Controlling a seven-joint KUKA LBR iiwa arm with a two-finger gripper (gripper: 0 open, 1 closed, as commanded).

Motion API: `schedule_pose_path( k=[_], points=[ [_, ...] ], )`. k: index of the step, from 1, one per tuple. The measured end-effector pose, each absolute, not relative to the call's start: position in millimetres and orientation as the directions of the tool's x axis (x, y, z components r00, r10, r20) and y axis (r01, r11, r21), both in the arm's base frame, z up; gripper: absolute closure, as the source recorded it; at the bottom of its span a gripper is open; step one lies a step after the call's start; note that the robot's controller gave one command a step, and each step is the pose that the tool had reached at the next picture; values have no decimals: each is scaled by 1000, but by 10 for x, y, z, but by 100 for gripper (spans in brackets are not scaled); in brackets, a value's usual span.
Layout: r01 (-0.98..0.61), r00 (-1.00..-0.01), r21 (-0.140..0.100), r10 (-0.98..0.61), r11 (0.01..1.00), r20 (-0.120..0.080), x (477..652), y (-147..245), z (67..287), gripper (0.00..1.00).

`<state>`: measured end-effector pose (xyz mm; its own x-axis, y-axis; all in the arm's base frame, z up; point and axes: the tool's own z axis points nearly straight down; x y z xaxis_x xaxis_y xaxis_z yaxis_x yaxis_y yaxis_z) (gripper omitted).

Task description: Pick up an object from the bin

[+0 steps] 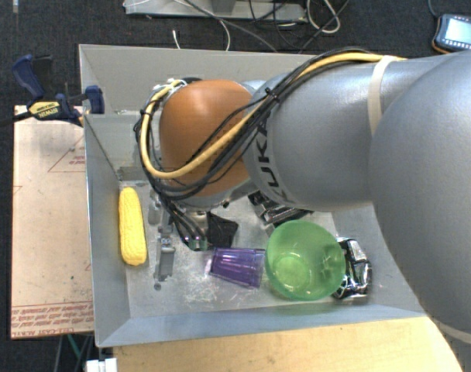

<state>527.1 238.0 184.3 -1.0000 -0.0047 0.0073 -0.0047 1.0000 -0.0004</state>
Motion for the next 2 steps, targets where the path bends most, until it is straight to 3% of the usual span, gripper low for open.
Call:
schedule_pose_path(
  k=[1, 2],
  points=[
    [0, -1000, 1, 0, 1000, 0, 5293, 2366, 1889, 0],
    [41, -999, -3, 41, 999, 5, 5873, 1416, 1015, 0]
  ],
)
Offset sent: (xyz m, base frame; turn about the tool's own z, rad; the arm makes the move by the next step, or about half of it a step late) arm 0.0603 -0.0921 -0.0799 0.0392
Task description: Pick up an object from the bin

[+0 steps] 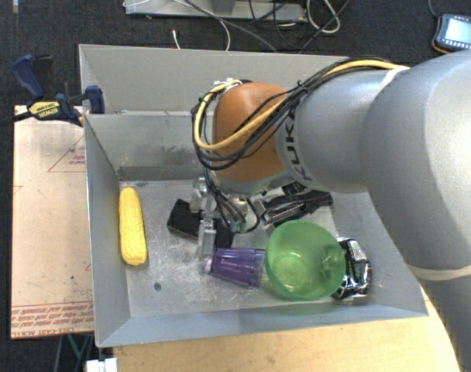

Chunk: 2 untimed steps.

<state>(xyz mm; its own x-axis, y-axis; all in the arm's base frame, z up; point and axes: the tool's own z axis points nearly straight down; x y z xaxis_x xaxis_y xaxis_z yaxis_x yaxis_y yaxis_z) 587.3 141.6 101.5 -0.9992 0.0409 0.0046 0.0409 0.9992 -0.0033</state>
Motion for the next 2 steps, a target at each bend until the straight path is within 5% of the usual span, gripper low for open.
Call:
schedule_pose_path(
  k=[1, 2],
  points=[
    [-30, -999, 10, -30, 1000, -12, 6155, 1491, 1277, 0],
    [186, -983, 1, 186, 983, 4, 5959, 1222, 1039, 0]
  ],
)
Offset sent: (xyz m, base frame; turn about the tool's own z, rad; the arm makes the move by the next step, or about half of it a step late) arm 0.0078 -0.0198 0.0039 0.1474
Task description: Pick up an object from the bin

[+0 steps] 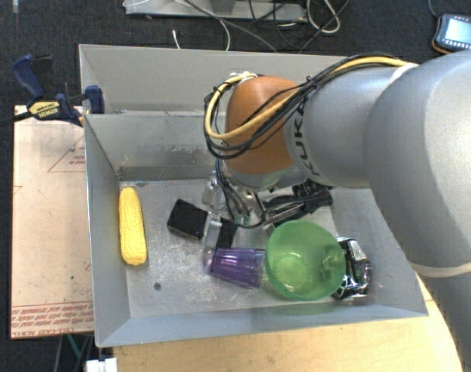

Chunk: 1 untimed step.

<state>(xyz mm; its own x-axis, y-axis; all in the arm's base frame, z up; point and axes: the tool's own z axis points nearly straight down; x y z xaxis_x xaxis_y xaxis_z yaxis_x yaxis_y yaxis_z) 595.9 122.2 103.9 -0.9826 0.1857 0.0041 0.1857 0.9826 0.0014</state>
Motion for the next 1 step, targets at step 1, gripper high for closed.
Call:
schedule_pose_path(
  k=[1],
  points=[
    [99, -995, 13, 100, 995, -11, 6133, 1297, 701, 0]
  ],
)
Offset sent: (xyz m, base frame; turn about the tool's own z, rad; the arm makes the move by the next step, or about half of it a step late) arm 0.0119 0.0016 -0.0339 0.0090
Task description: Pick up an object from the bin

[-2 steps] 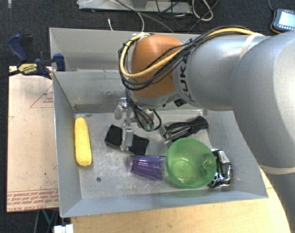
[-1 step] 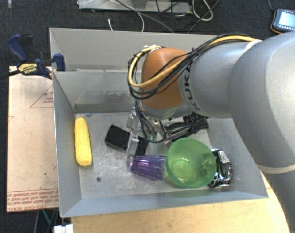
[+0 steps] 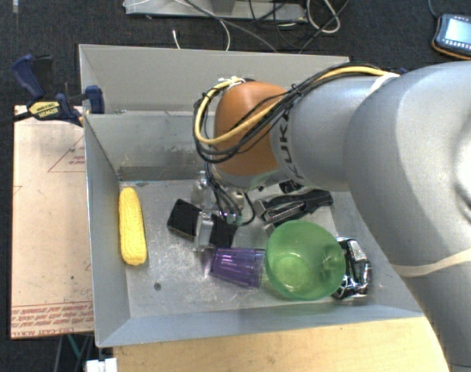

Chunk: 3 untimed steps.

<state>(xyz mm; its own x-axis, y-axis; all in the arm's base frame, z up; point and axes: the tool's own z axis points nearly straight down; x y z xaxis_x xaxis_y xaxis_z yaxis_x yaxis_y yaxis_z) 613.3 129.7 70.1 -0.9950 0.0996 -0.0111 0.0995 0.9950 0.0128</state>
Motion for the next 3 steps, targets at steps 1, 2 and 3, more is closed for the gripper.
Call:
schedule_pose_path(
  k=[1, 2, 3],
  points=[
    [194, -981, 11, 194, 981, -10, 6093, 1248, 713, 100],
    [194, -981, 11, 194, 981, -10, 6093, 1248, 713, 100],
    [194, -981, 12, 195, 981, -10, 6091, 1248, 729, 100]
  ],
)
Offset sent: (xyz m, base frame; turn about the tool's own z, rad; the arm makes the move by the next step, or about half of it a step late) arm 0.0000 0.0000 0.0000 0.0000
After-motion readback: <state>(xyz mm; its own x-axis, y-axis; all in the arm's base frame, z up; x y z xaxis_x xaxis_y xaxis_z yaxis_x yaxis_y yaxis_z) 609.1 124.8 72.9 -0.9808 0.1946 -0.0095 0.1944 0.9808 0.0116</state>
